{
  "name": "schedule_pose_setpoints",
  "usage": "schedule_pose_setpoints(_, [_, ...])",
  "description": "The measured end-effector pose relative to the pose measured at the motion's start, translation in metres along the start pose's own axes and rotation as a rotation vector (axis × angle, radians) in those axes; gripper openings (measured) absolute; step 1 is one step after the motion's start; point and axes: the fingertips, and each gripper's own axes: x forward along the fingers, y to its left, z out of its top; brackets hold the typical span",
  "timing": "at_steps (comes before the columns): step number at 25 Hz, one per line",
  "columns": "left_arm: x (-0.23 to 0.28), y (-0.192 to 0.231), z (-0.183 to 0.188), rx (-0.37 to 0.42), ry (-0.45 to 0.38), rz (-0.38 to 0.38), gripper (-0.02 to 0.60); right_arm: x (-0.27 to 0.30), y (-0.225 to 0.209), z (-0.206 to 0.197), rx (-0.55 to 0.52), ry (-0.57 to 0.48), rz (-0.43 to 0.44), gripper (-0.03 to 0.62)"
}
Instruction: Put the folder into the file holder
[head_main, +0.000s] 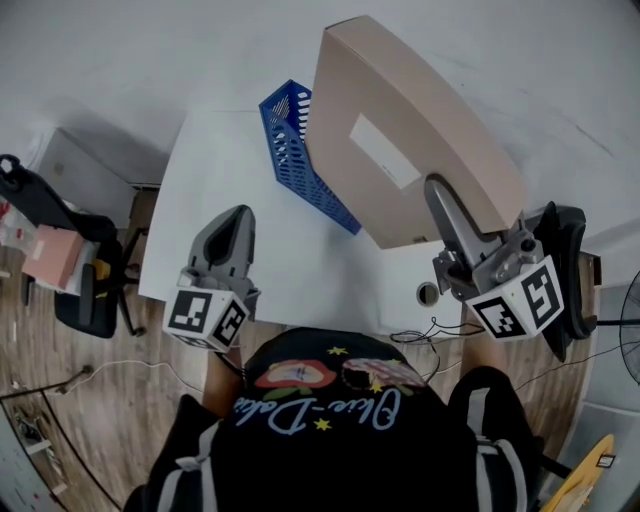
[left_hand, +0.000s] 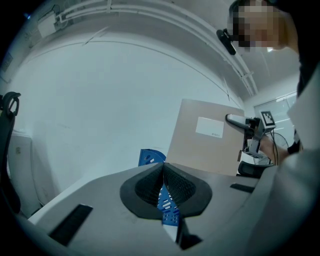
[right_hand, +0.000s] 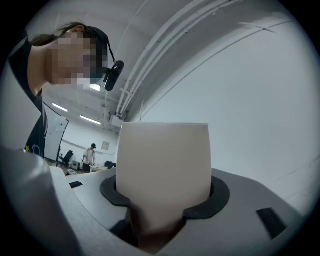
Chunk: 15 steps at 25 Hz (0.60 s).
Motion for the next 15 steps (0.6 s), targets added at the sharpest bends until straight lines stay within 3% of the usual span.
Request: schedule_pose_setpoints(15, [-0.016,0.035,0.003,0.007,-0.008,0.092,0.005,0.053,-0.003,-0.017,-0.021,0.029,0.107,0.249])
